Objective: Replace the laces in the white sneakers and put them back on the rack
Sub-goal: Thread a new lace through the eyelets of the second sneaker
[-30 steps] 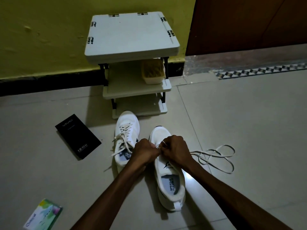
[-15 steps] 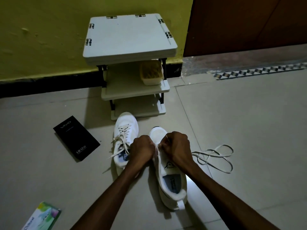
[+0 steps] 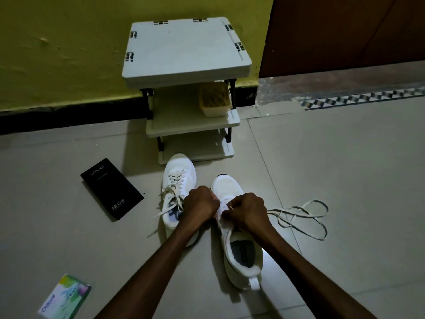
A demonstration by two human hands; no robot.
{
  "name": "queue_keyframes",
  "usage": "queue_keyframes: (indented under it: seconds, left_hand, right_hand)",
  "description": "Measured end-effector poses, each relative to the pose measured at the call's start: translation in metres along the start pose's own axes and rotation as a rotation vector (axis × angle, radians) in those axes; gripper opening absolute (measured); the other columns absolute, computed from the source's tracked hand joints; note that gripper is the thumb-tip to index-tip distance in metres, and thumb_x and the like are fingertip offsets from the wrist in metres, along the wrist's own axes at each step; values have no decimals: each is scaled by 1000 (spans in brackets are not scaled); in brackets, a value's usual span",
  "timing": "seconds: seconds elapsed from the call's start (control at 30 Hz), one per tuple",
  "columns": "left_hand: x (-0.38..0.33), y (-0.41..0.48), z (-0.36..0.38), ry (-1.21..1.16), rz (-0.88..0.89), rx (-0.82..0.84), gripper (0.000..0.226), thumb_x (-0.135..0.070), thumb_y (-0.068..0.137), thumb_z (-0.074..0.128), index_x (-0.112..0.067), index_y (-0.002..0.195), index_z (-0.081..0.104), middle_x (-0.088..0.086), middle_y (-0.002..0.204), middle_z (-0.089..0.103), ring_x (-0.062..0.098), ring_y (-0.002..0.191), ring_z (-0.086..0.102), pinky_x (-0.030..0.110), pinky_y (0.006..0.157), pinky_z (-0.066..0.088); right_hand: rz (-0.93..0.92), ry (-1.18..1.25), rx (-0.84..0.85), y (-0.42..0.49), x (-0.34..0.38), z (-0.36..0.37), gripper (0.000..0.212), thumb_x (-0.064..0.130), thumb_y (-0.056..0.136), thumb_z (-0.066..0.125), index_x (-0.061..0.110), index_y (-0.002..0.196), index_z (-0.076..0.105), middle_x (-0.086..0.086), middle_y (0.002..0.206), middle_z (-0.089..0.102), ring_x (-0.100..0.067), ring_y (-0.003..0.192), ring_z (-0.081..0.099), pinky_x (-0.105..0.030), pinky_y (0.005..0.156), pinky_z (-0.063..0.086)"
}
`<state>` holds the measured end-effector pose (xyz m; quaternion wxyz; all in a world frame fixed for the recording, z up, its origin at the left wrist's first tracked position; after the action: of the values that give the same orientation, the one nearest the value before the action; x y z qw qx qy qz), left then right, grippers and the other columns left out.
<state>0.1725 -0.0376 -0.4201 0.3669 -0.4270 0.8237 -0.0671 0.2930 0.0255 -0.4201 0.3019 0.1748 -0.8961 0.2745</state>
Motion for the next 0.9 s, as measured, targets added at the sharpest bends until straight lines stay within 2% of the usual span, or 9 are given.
queue_keyframes:
  seconds: [0.1, 0.17, 0.23, 0.33, 0.47, 0.57, 0.7, 0.8, 0.9]
  left_hand:
    - [0, -1, 0, 10, -3, -4, 20, -24, 77, 60, -14, 89, 73, 6, 85, 74, 25, 84, 70, 36, 82, 58]
    - [-1, -1, 1, 11, 1, -22, 19, -26, 79, 61, -15, 90, 72, 4, 86, 74, 24, 86, 70, 34, 82, 57]
    - [-2, -1, 2, 22, 5, -49, 20, -31, 82, 64, -15, 92, 72, 3, 89, 74, 24, 89, 69, 32, 82, 55]
    - [-4, -1, 3, 60, 20, -66, 22, -32, 84, 65, -14, 94, 71, 5, 95, 72, 26, 94, 67, 31, 81, 53]
    - [-9, -4, 6, 145, 69, -62, 18, -26, 82, 62, -11, 89, 70, 8, 97, 71, 30, 96, 65, 32, 80, 50]
    - [-9, -4, 5, 164, 97, -39, 19, -25, 82, 60, -10, 90, 70, 8, 98, 71, 30, 97, 64, 32, 81, 50]
    - [-19, -4, -22, 141, 118, -120, 22, -22, 86, 57, -5, 84, 70, 12, 86, 71, 29, 84, 67, 30, 71, 49]
    - [-39, -7, -70, -14, 170, -324, 28, -16, 94, 52, -6, 74, 68, 7, 73, 70, 19, 69, 68, 28, 67, 54]
    - [-52, -12, -98, -149, 260, -320, 23, -16, 94, 58, -14, 74, 68, 0, 68, 69, 11, 66, 68, 27, 69, 55]
  right_hand:
    - [45, 68, 3, 2, -1, 1, 21, 18, 65, 79, 0, 69, 68, -15, 70, 69, -28, 65, 67, -45, 69, 59]
    - [79, 105, 5, 2, -2, 2, 21, 16, 62, 80, 0, 70, 68, -11, 63, 65, -24, 60, 64, -47, 67, 59]
    - [128, 166, 18, 3, -2, 4, 17, 12, 63, 81, 4, 75, 73, -7, 71, 70, -22, 65, 69, -45, 67, 60]
    - [162, 216, 31, 7, -3, 5, 10, 11, 71, 79, 8, 80, 74, -12, 81, 72, -28, 71, 71, -44, 66, 61]
    - [145, 241, 39, 9, -5, 5, 18, 13, 75, 73, -4, 75, 68, -13, 66, 62, -26, 63, 64, -43, 64, 58]
    - [118, 232, 25, 8, -4, 5, 22, 16, 67, 73, -5, 71, 66, -19, 64, 65, -33, 64, 68, -48, 64, 58]
    - [48, 165, -7, 4, -6, 6, 26, 17, 62, 71, -5, 61, 57, -6, 51, 48, -19, 49, 49, -43, 54, 54]
    - [52, 173, -1, 4, -8, 5, 24, 15, 60, 73, -5, 63, 60, -5, 52, 49, -19, 51, 49, -45, 57, 56]
    - [78, 197, 18, 5, -8, 4, 26, 13, 59, 75, -6, 65, 60, -5, 54, 50, -18, 51, 50, -47, 58, 56]
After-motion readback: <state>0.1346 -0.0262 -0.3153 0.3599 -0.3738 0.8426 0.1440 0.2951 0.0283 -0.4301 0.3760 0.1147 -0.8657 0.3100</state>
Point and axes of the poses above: each hand's wrist, its own y-axis towards the middle knuckle, its own z-axis out of the palm, x = y × z, the point moved 2 cm from there along y, towards the middle knuckle
